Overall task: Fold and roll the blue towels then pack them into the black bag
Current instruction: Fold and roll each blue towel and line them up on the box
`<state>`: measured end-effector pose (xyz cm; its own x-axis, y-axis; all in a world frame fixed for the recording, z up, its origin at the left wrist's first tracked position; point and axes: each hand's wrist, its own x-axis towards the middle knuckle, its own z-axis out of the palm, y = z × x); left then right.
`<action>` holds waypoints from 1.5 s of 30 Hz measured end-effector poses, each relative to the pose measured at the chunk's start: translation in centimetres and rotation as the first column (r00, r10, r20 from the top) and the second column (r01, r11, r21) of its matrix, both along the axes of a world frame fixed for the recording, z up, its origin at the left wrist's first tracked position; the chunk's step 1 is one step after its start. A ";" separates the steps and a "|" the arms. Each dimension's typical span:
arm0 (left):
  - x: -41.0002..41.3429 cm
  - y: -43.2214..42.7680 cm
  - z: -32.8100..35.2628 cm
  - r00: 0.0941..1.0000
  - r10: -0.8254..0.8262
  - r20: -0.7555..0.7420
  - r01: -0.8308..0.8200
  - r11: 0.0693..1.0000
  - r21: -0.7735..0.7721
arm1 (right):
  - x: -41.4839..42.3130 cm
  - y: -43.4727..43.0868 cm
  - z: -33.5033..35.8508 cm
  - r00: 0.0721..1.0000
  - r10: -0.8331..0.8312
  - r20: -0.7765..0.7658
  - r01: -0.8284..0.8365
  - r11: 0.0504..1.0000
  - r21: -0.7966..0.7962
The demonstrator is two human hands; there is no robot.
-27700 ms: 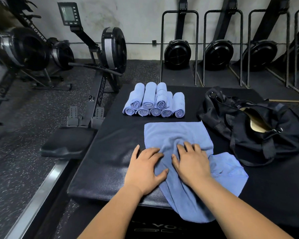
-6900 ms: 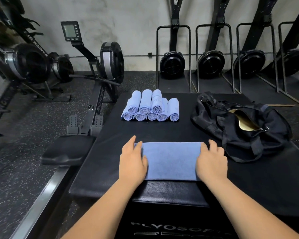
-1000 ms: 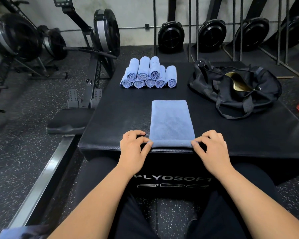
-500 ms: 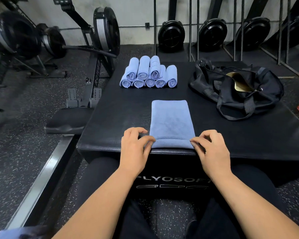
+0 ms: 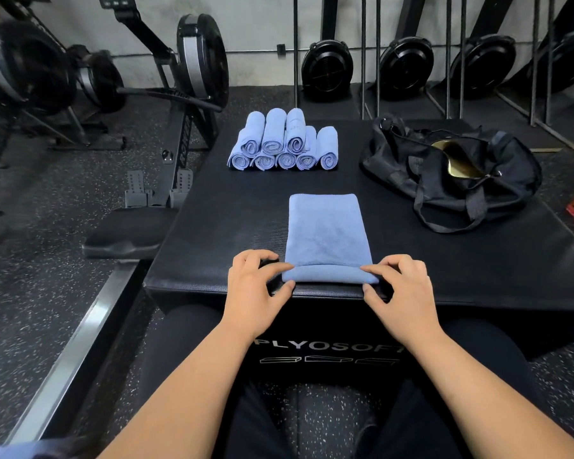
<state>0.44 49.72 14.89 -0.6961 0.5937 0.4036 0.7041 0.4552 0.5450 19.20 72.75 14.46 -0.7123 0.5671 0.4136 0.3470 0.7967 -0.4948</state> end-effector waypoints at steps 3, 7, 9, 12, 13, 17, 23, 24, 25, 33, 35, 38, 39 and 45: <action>0.0 0.1 0.0 0.999 0.015 0.035 -0.015 1.000 -0.004 | -0.2 0.2 -0.1 1.000 -0.007 0.008 0.007 1.000 -0.021; -0.1 0.1 0.0 0.998 0.021 0.054 -0.021 1.000 -0.002 | -0.1 0.5 0.0 1.000 -0.018 0.004 0.018 0.997 -0.079; 0.0 0.1 0.1 0.998 0.024 0.064 -0.024 1.000 0.002 | -0.1 0.6 0.1 0.999 -0.039 -0.008 0.037 0.991 -0.128; 0.0 0.0 0.1 0.996 0.028 0.091 -0.029 1.000 0.010 | -0.2 0.6 0.1 0.999 -0.048 -0.014 0.046 0.990 -0.137; 0.0 0.0 0.1 0.995 0.029 0.100 -0.031 0.999 0.016 | -0.2 0.5 0.2 0.999 -0.049 -0.015 0.046 0.989 -0.139; -0.1 -0.1 0.1 0.991 0.035 0.132 -0.037 0.999 0.016 | -0.2 0.3 0.5 0.998 -0.056 -0.004 0.054 0.986 -0.160; 0.1 0.3 0.1 0.984 0.083 0.159 -0.090 0.995 0.041 | -0.4 -0.2 1.1 0.995 -0.096 -0.009 0.091 0.967 -0.237; 0.3 0.4 0.2 0.983 0.093 0.156 -0.102 0.993 0.052 | -0.4 -0.3 1.1 0.993 -0.113 -0.019 0.105 0.964 -0.244; 0.4 0.5 0.3 0.982 0.101 0.157 -0.112 0.991 0.066 | -0.5 -0.4 1.2 0.991 -0.130 -0.031 0.118 0.961 -0.252; 0.9 0.5 0.9 0.998 0.032 -0.050 -0.029 0.998 0.061 | -0.8 -0.6 1.1 0.989 -0.094 -0.115 0.067 0.974 -0.215; 0.8 0.5 0.7 0.995 0.046 -0.085 -0.042 0.998 0.043 | -0.6 -0.5 0.8 0.990 -0.093 -0.103 0.077 0.986 -0.149; 0.6 0.4 0.5 0.995 0.063 -0.077 -0.060 0.997 0.040 | -0.4 -0.3 0.4 0.994 -0.075 -0.082 0.071 0.996 -0.047; 0.6 0.3 0.5 0.996 0.064 -0.060 -0.062 0.997 0.035 | -0.4 -0.3 0.4 0.996 -0.070 -0.062 0.070 0.997 -0.015; 0.1 0.1 0.2 1.000 0.027 -0.005 -0.027 0.999 -0.020 | -0.7 0.0 0.0 0.997 -0.075 0.035 0.073 0.997 0.039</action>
<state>0.52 49.84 15.07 -0.7103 0.5825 0.3953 0.6939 0.4848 0.5325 18.53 72.74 14.47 -0.6839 0.6033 0.4103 0.4228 0.7860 -0.4511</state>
